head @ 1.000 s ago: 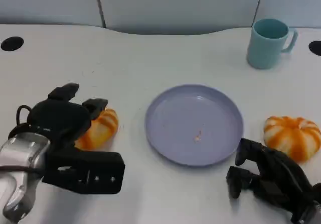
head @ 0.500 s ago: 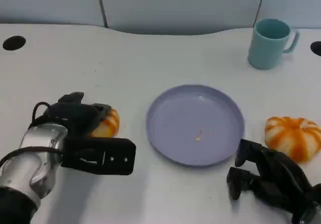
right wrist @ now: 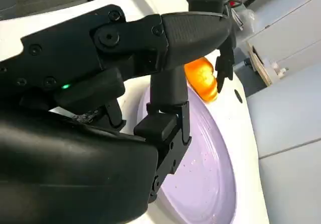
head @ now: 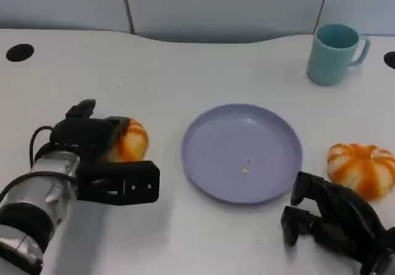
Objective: Grasp the bread from the table and place it into the plate.
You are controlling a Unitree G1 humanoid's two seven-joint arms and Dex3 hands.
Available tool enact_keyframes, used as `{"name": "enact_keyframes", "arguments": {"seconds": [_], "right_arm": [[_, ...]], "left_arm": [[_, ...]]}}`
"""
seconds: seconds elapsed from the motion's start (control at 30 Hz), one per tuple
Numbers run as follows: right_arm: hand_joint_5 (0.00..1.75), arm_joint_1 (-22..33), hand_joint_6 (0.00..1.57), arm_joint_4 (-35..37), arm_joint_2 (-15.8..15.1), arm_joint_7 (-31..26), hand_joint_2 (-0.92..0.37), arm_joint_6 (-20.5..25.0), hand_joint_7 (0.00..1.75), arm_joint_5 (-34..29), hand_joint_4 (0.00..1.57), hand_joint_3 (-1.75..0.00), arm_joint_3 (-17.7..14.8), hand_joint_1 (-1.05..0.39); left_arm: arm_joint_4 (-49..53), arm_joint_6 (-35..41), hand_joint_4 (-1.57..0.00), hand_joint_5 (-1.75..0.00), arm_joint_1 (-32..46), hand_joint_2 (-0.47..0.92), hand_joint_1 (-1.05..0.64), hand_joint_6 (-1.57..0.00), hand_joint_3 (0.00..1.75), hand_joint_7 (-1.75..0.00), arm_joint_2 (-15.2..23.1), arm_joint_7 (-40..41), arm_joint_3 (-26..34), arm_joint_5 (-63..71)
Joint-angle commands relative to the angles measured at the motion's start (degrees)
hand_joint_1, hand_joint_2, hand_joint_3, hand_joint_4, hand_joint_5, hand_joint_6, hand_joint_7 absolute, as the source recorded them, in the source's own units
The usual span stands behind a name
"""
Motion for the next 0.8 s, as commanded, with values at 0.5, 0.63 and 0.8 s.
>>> {"name": "enact_keyframes", "arguments": {"seconds": [0.5,0.63,0.8], "right_arm": [[1.75,1.9,0.68,0.4,-0.8,-0.8,-0.92,1.6,1.5,-0.6,0.74,-0.3,-0.3,-0.52],[1.75,1.6,0.68,0.7,-0.8,-0.7,-0.92,1.7,1.51,-0.6,0.74,-0.3,-0.3,-0.52],[1.75,1.2,0.69,1.2,-0.7,-0.6,-0.92,1.7,1.52,-0.6,0.74,-0.31,-0.3,-0.51]], "left_arm": [[8.5,-6.8,-0.79,-1.75,1.5,0.92,-0.29,-0.56,0.47,-1.75,0.0,23.3,-6.1,1.3],[7.8,-7.6,-0.78,-1.75,0.8,0.91,-0.28,-0.56,0.47,-1.75,0.5,23.9,-5.6,0.5],[6.6,-8.8,-0.76,-1.75,-0.3,0.88,-0.23,-0.55,0.48,-1.75,1.3,24.6,-4.8,-0.6]]}}
